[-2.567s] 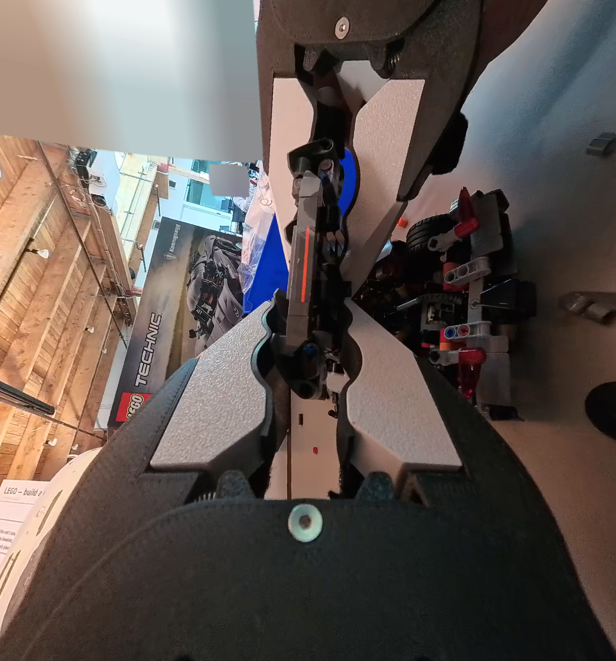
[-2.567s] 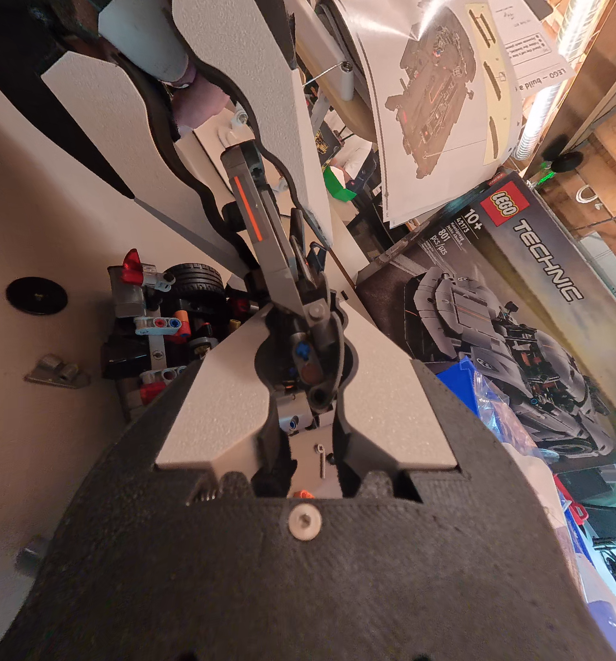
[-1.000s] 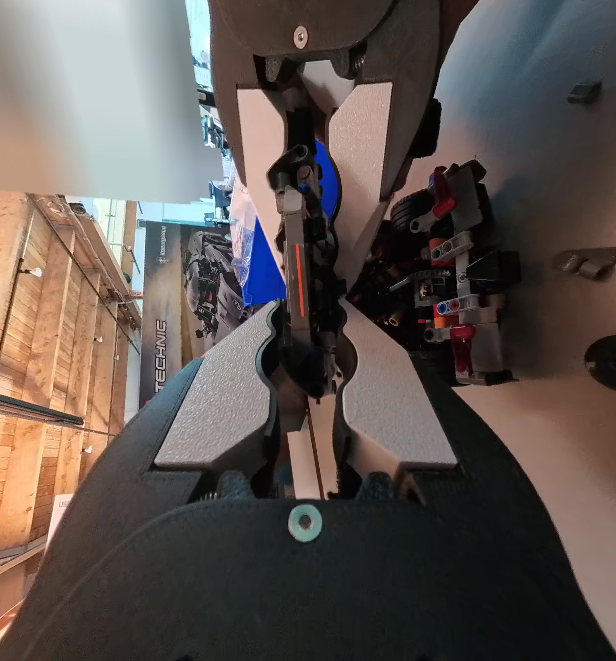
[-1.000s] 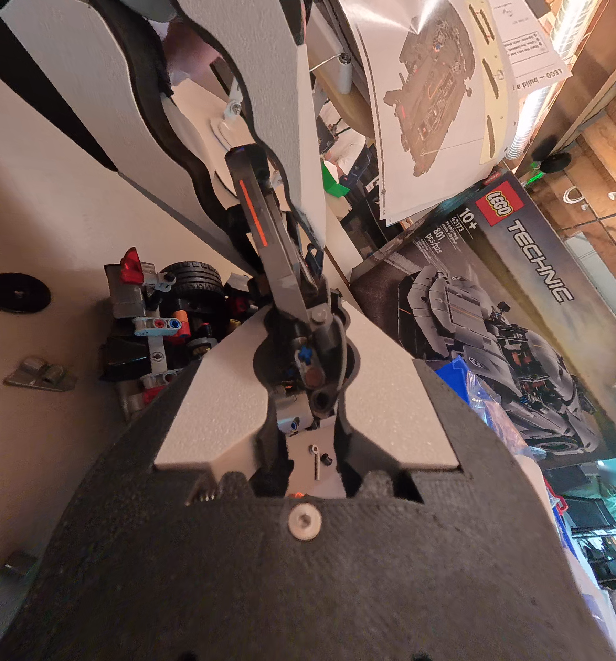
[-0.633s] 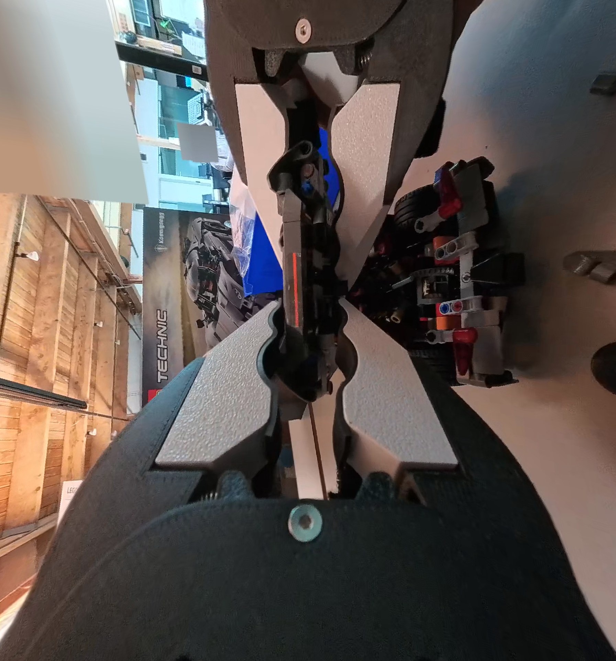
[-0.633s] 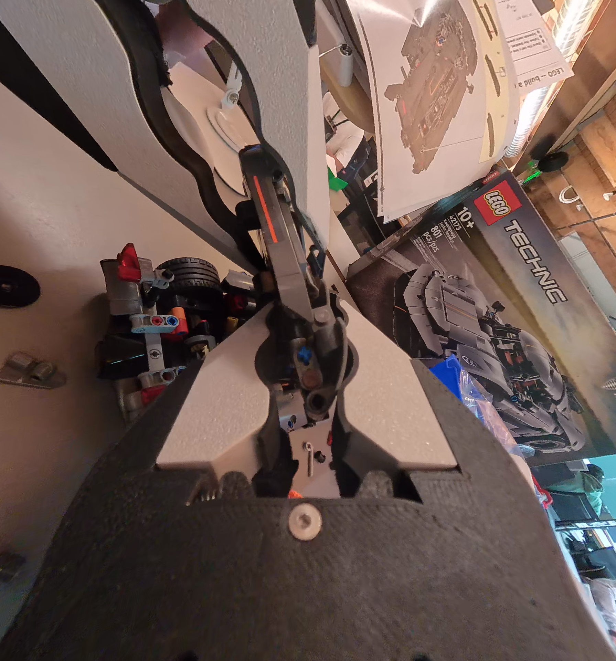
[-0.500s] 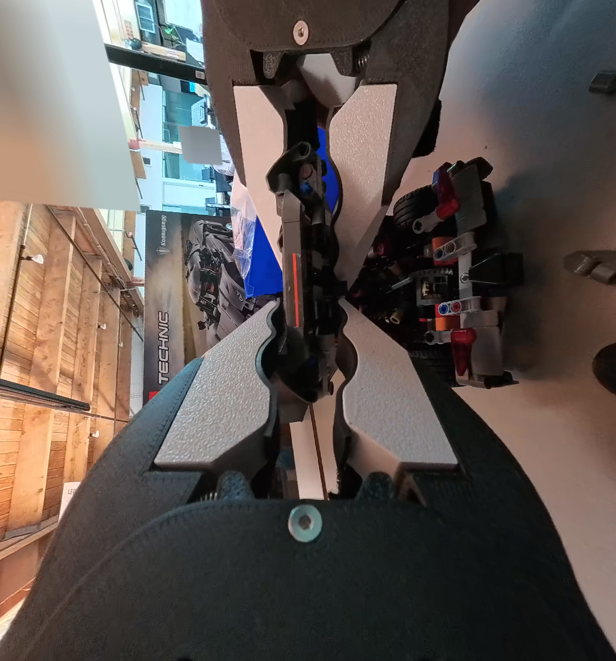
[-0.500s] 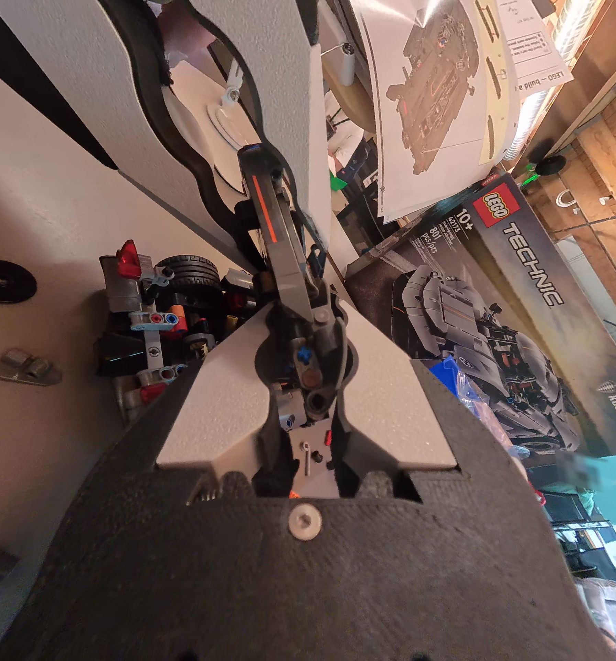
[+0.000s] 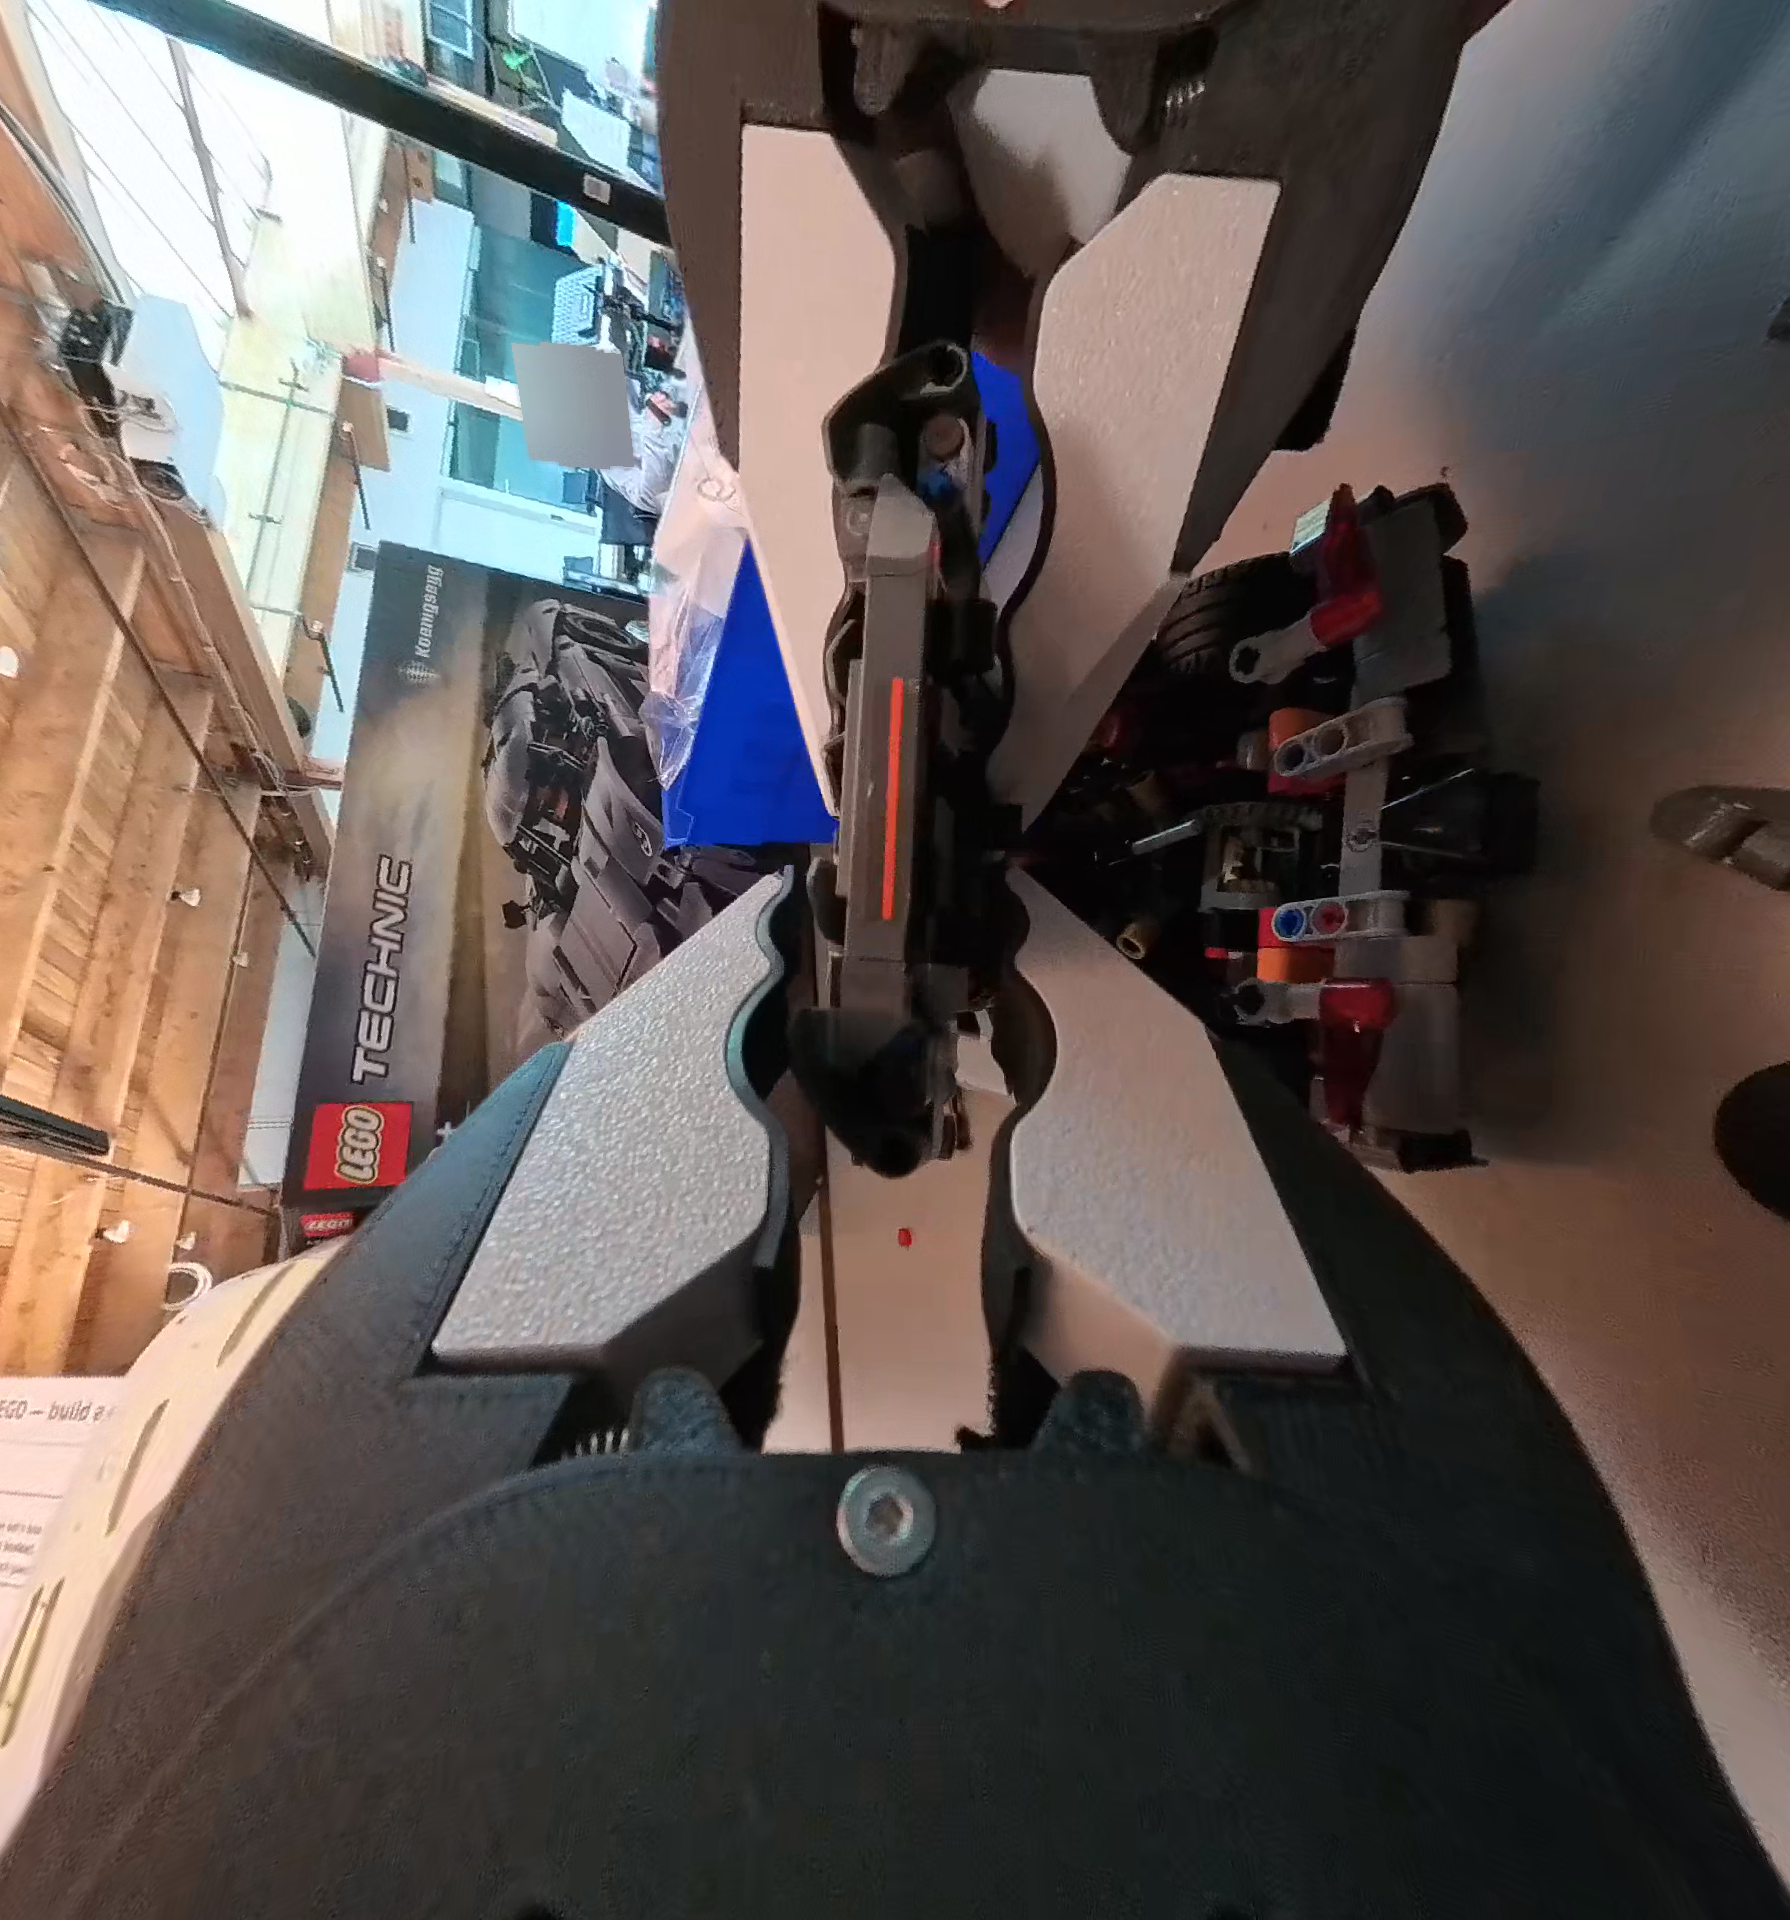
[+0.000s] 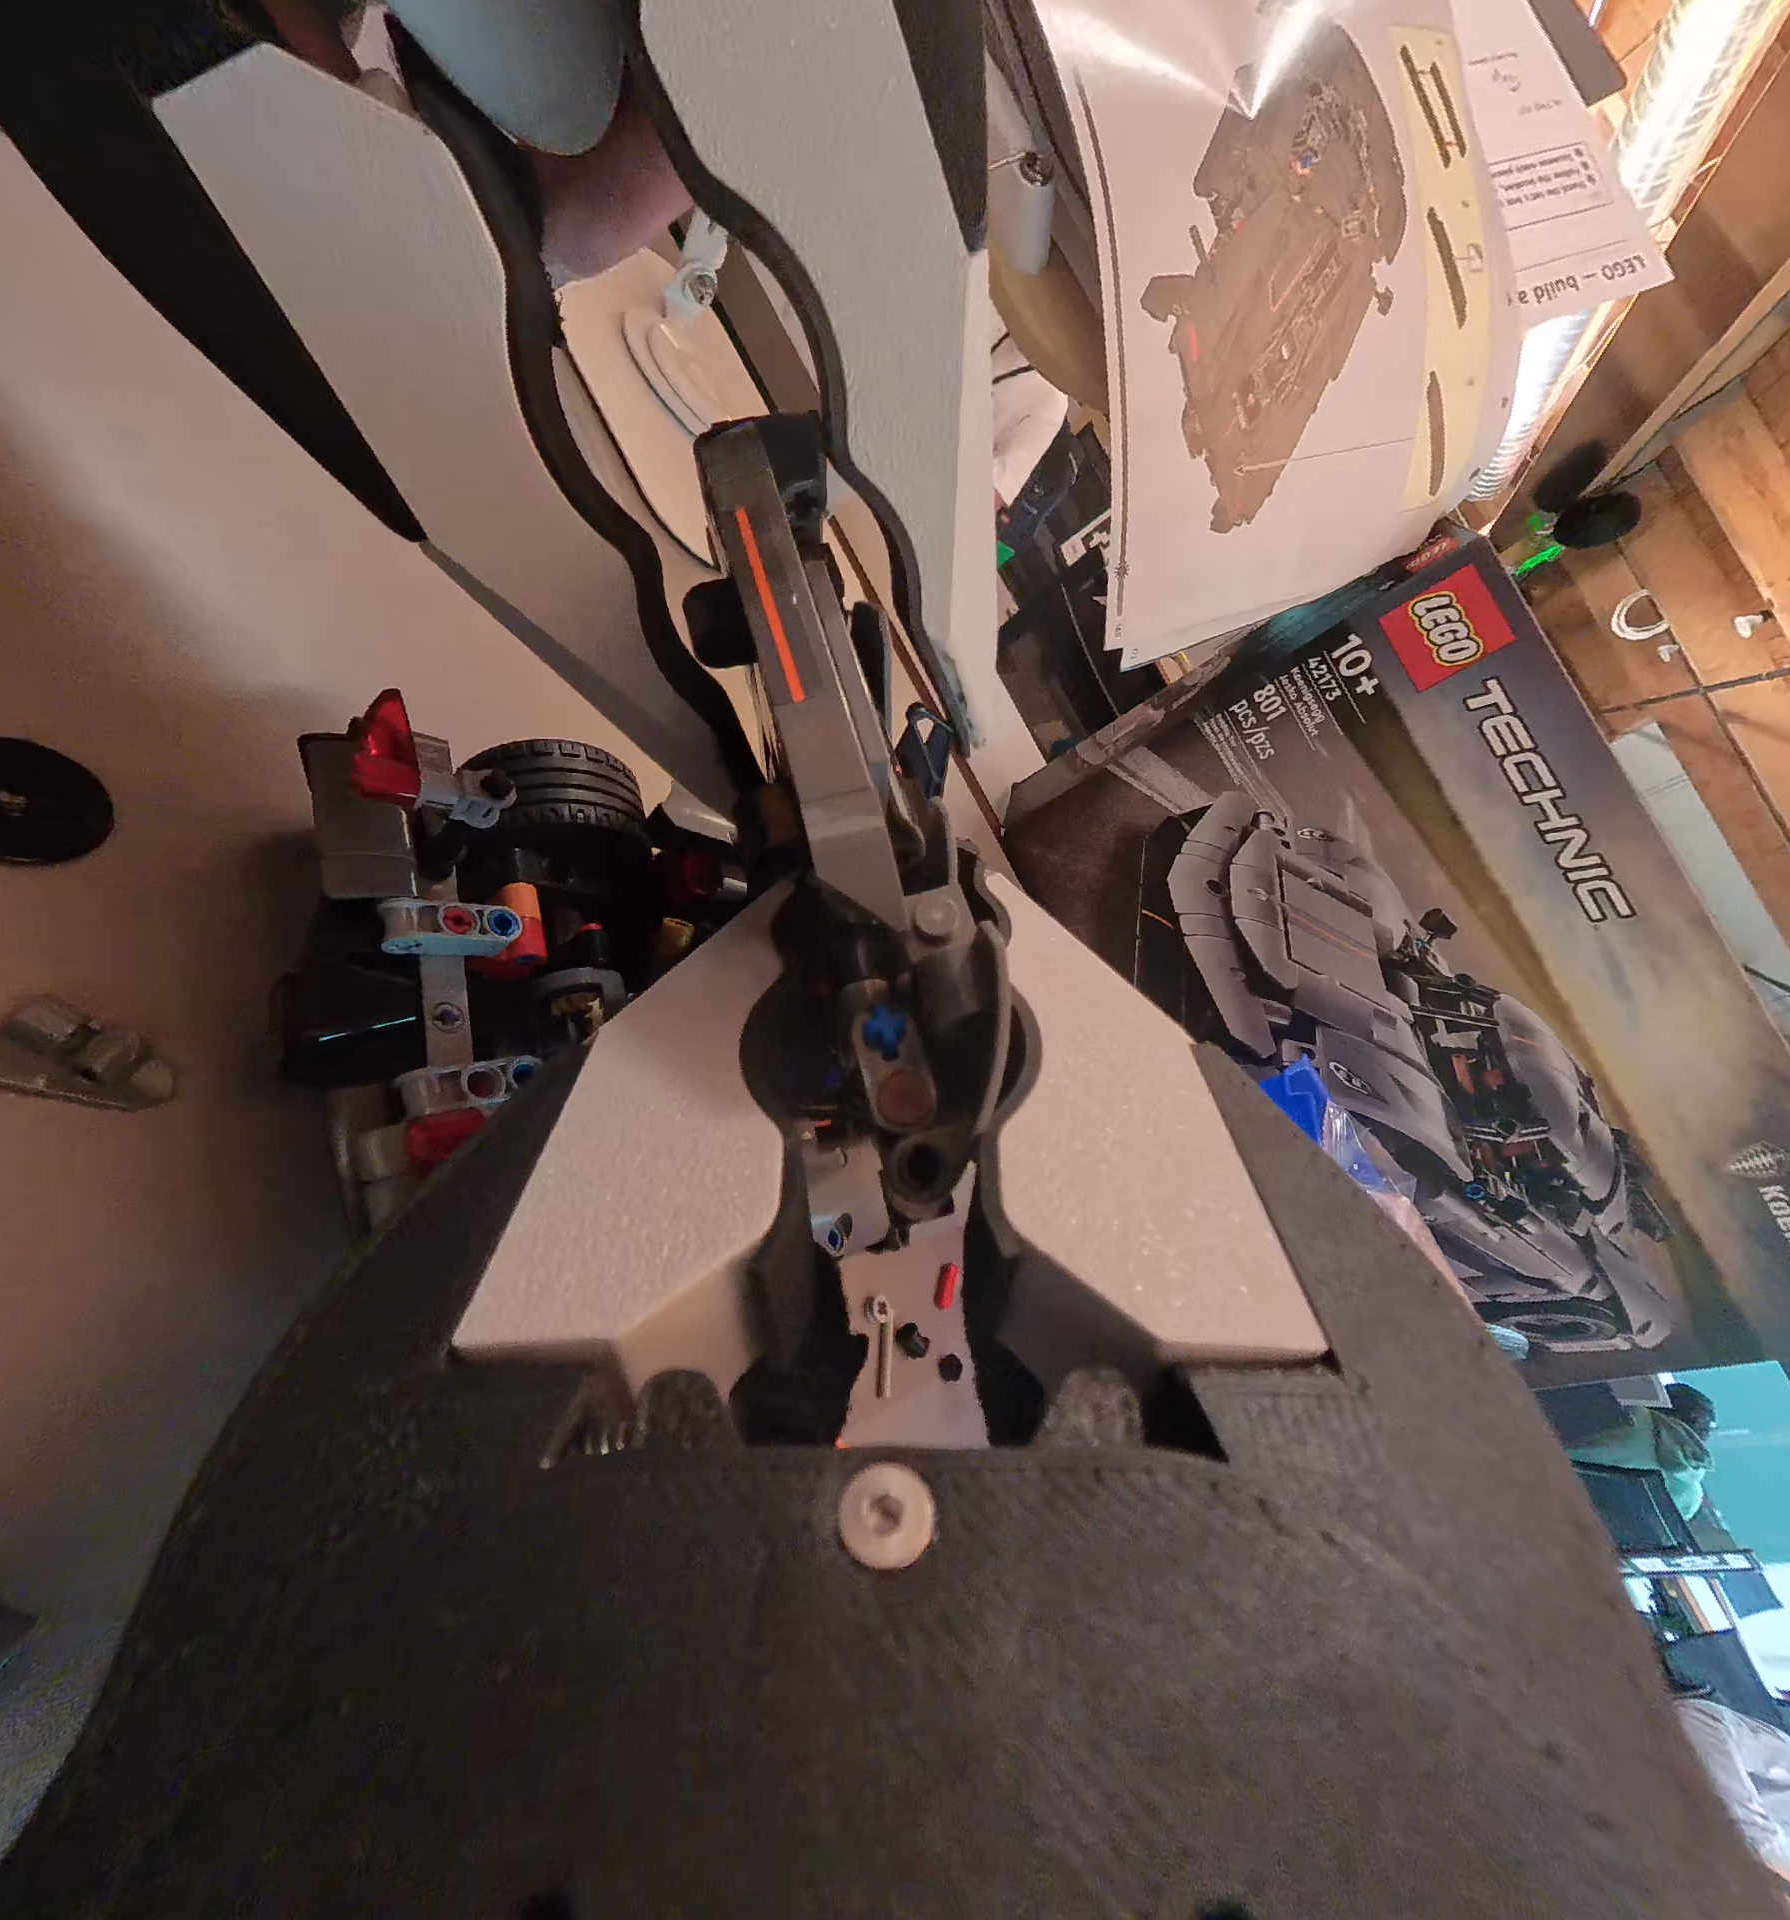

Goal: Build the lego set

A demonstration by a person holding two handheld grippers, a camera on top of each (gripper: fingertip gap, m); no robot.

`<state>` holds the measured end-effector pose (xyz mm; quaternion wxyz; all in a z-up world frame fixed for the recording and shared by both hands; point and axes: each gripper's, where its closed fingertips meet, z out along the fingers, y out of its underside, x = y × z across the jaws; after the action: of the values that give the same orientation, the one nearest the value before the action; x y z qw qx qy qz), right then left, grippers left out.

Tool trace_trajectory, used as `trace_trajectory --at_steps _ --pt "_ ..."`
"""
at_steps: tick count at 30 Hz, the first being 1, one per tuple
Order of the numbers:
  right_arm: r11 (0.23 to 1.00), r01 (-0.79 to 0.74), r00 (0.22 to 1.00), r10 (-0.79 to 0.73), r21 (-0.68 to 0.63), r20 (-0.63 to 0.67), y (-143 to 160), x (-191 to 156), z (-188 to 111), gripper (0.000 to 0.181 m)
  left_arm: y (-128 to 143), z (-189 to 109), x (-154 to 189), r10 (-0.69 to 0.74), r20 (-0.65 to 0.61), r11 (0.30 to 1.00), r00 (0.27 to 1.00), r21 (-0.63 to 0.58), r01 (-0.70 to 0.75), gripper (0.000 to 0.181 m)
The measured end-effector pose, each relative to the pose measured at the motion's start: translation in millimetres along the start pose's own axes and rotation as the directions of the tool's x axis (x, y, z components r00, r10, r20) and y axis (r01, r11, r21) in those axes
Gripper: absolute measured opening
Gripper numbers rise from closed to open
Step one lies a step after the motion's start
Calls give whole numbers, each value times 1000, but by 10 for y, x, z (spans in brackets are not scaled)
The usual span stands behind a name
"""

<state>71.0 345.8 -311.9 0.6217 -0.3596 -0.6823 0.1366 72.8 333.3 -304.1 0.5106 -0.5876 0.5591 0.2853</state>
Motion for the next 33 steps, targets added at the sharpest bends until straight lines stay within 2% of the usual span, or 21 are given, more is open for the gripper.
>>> trace_trajectory --at_steps 4,6,9,24,30,33 --pt "1000 -8 1000 8 7 4 -3 -5 2 26 -54 -47 9 43 8 998 999 46 -44 33" --pt "1000 -10 1000 10 9 2 -2 1 4 26 -117 -112 -5 59 15 993 998 103 -60 29" --pt "1000 -10 1000 10 3 -6 1 8 9 26 -130 -176 -23 115 26 986 993 118 -117 22" --pt "1000 -13 1000 13 21 5 -44 -1 -22 28 -111 -150 2 181 46 982 982 46 -183 17" --pt "1000 -24 1000 24 18 9 -33 8 -28 26 -117 -139 -19 174 86 982 981 61 -179 20" --pt "999 -28 1000 28 15 8 -30 15 -27 26 -49 -81 11 129 72 988 989 73 -134 36"
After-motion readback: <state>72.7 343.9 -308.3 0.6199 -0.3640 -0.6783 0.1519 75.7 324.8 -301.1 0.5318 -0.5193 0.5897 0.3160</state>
